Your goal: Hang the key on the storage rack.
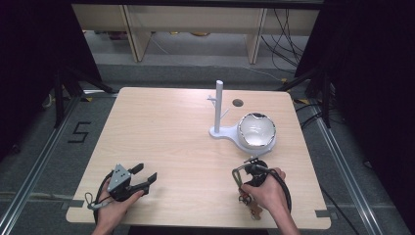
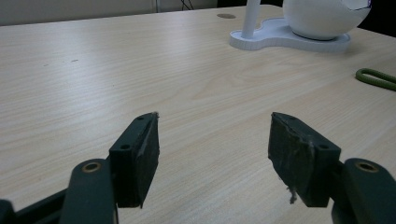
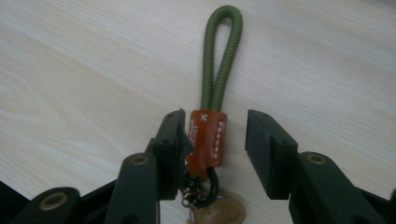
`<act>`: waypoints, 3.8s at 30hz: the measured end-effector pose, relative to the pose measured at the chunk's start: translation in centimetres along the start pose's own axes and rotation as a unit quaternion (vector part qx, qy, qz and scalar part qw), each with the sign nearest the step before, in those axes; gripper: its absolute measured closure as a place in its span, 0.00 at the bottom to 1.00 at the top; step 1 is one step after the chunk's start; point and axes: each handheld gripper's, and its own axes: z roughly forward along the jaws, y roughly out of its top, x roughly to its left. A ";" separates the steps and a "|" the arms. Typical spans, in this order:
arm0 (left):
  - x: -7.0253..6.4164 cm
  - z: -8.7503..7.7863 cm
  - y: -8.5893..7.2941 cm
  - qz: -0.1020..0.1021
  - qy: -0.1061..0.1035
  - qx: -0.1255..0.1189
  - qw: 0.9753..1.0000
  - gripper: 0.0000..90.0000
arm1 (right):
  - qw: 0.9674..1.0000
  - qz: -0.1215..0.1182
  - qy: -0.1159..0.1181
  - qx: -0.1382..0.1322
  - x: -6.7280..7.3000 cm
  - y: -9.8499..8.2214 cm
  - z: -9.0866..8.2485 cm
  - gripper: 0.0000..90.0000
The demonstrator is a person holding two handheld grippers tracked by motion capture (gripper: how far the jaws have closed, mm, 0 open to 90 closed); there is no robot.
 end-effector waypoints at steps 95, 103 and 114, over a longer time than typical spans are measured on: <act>-0.2 0.0 0.0 0.002 0.001 -0.001 1.000 0.37 | 0.962 -0.028 0.064 -0.263 -0.6 -2.9 0.1 0.80; -0.2 0.0 0.0 0.002 0.001 -0.001 1.000 0.37 | 0.951 -0.021 0.073 -0.301 -0.3 -3.3 0.4 0.80; -0.1 0.0 0.0 0.000 0.002 0.000 1.000 0.37 | 0.934 -0.041 0.071 -0.347 -0.2 -3.5 0.8 0.80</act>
